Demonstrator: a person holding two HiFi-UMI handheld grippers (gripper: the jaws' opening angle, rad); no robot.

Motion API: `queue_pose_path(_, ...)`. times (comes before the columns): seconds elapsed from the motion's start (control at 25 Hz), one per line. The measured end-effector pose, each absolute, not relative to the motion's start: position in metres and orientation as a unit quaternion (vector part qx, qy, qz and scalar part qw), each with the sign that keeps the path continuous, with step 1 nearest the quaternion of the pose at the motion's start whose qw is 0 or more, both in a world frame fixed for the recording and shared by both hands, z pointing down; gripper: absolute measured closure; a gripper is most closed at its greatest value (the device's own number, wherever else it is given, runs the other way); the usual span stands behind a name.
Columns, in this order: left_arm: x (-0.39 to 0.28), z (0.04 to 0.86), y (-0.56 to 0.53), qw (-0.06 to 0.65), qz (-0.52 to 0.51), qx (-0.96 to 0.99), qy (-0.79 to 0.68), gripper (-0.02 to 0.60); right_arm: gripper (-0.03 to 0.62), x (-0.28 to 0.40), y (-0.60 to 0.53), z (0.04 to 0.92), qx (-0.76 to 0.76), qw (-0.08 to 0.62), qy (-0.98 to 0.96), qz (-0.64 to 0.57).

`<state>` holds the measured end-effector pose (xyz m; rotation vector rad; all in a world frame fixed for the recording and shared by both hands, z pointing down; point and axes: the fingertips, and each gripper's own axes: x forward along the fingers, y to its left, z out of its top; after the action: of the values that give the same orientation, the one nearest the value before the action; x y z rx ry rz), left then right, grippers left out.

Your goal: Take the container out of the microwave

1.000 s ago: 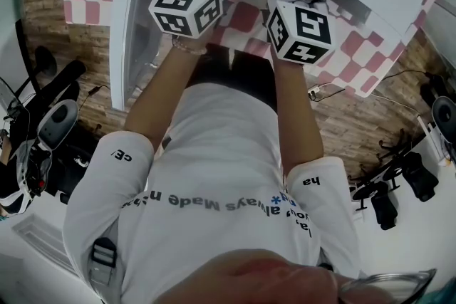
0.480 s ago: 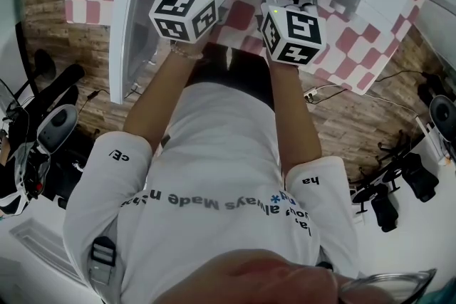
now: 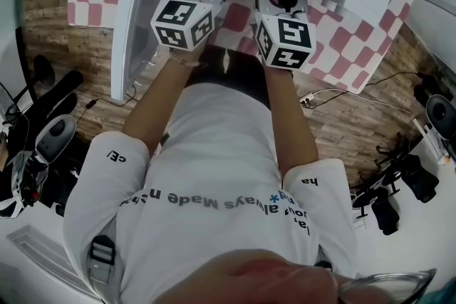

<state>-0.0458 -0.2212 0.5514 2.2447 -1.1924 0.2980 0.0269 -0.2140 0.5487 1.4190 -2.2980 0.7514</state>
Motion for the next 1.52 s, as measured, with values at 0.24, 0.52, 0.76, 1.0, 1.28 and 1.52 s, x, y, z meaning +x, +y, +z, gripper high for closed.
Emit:
queue_pose_path(0.24,-0.041,0.548,-0.207,0.287,0.121,0.843,-0.439,0.465,0.485,0.032,-0.202,0.545,0.499,0.169,-0.807,0.267)
queue_pose_path(0.52,-0.034,0.547,-0.191,0.291,0.133,0.846,-0.426,0.465,0.485,0.038,-0.19,0.542,0.5,0.171,-0.803,0.276)
queue_pose_path(0.76,-0.032,0.546,-0.176,0.294,0.141,0.849,-0.417,0.465,0.485,0.042,-0.174,0.543,0.497,0.176,-0.801,0.285)
queue_pose_path(1.0,-0.022,0.548,-0.158,0.301,0.153,0.851,-0.402,0.465,0.485,0.052,-0.156,0.545,0.495,0.185,-0.797,0.293)
queue_pose_path(1.28,-0.01,0.552,-0.139,0.304,0.173,0.859,-0.374,0.462,0.485,0.063,-0.138,0.548,0.493,0.201,-0.793,0.296)
queue_pose_path(1.52,0.004,0.553,-0.125,0.302,0.19,0.866,-0.351,0.462,0.485,0.076,-0.123,0.55,0.493,0.213,-0.789,0.298)
